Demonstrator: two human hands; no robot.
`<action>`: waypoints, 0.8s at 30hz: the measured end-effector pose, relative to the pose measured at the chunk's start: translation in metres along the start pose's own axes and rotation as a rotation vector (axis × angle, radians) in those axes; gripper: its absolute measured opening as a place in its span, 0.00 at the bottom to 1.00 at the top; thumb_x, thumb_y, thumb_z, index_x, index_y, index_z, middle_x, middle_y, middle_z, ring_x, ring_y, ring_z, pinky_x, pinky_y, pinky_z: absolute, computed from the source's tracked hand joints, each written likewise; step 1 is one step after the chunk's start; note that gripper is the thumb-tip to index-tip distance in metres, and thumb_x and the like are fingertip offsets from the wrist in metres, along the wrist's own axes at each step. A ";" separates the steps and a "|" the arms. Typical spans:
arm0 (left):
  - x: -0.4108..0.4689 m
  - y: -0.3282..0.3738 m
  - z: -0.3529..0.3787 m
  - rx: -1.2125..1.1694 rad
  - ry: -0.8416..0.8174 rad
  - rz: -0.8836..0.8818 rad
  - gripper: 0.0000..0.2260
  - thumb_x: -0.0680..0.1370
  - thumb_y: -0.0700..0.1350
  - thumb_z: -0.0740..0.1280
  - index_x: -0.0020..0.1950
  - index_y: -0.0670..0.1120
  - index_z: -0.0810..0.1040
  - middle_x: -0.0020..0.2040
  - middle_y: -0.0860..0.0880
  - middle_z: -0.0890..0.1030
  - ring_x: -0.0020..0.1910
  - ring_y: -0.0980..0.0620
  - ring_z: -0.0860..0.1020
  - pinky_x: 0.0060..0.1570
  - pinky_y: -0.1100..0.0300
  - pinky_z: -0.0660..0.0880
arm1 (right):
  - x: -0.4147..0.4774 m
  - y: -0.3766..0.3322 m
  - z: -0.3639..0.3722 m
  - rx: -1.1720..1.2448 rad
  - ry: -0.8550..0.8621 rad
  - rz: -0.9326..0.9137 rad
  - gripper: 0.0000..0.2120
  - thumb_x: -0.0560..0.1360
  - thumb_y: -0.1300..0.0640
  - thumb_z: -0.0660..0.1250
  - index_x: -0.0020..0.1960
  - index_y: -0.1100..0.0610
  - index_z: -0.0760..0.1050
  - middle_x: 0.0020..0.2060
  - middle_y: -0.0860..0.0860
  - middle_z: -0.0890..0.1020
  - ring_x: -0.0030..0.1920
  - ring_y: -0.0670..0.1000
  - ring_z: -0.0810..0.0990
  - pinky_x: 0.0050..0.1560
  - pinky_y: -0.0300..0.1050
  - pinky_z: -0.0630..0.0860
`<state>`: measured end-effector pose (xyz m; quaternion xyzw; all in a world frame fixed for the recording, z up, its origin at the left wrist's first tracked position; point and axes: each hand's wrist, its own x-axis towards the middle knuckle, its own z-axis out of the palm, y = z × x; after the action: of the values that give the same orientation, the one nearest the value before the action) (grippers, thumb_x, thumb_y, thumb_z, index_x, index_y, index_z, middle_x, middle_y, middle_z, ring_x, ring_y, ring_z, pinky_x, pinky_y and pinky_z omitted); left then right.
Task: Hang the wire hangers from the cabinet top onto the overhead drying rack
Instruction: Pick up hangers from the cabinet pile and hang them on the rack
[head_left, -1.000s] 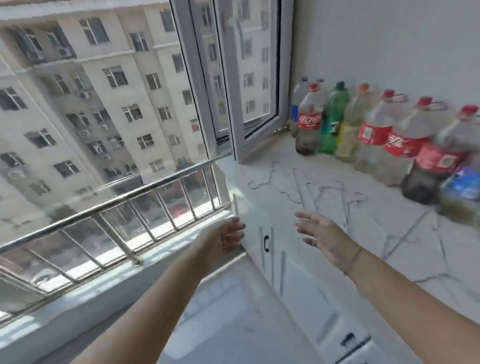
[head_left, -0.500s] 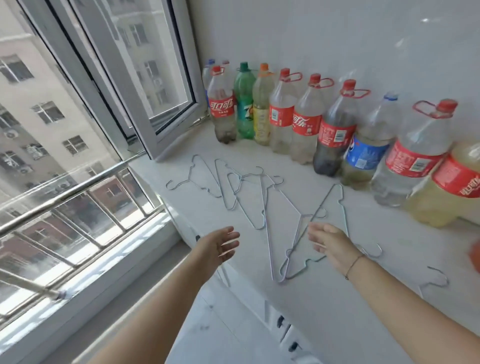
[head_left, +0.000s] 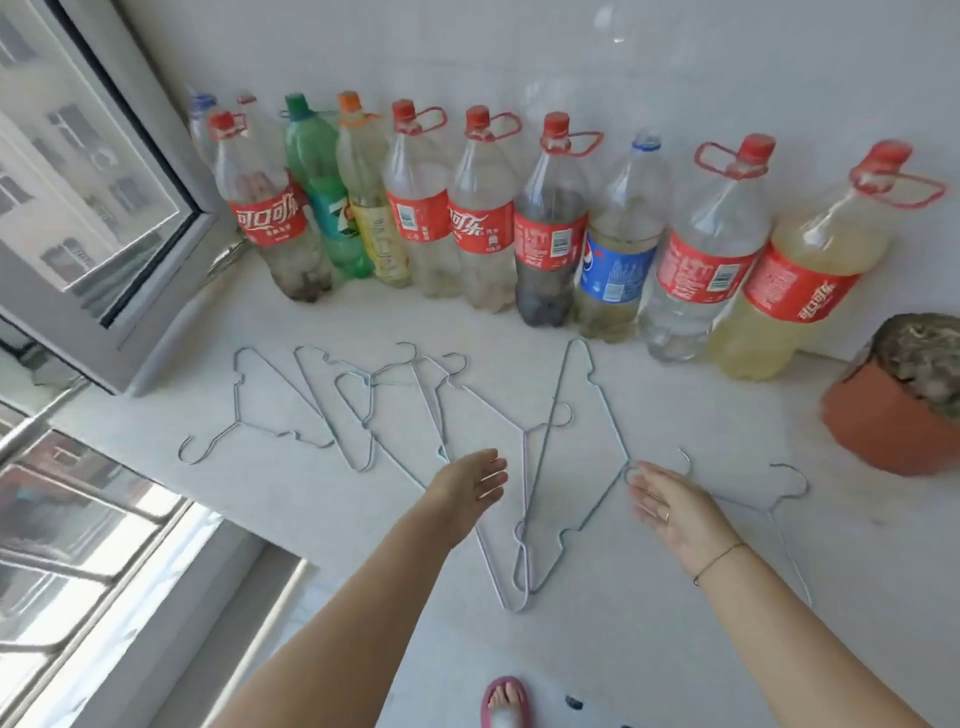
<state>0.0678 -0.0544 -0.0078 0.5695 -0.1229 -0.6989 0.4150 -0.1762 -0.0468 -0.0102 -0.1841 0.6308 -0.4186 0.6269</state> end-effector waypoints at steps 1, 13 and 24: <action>0.011 0.002 0.004 0.017 -0.007 -0.016 0.06 0.80 0.40 0.59 0.48 0.43 0.75 0.46 0.45 0.78 0.44 0.49 0.76 0.45 0.60 0.73 | 0.001 0.002 -0.008 0.023 0.039 0.002 0.07 0.78 0.62 0.60 0.44 0.54 0.73 0.41 0.51 0.77 0.44 0.49 0.76 0.47 0.42 0.71; 0.078 0.035 0.034 0.104 -0.024 -0.198 0.07 0.77 0.44 0.63 0.42 0.41 0.74 0.35 0.44 0.79 0.35 0.47 0.74 0.37 0.60 0.70 | -0.002 0.023 -0.054 0.247 0.234 0.041 0.09 0.78 0.61 0.60 0.57 0.61 0.73 0.50 0.57 0.77 0.46 0.51 0.78 0.54 0.48 0.73; 0.048 0.046 0.042 0.122 -0.186 -0.175 0.08 0.80 0.44 0.58 0.48 0.43 0.75 0.43 0.47 0.80 0.45 0.48 0.78 0.49 0.56 0.72 | 0.007 -0.006 -0.100 -0.454 0.596 -0.174 0.14 0.68 0.61 0.69 0.50 0.69 0.77 0.42 0.64 0.81 0.45 0.62 0.79 0.48 0.50 0.74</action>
<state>0.0500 -0.1310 0.0021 0.5349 -0.1531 -0.7734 0.3038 -0.2738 -0.0259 -0.0243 -0.2414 0.8438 -0.3553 0.3216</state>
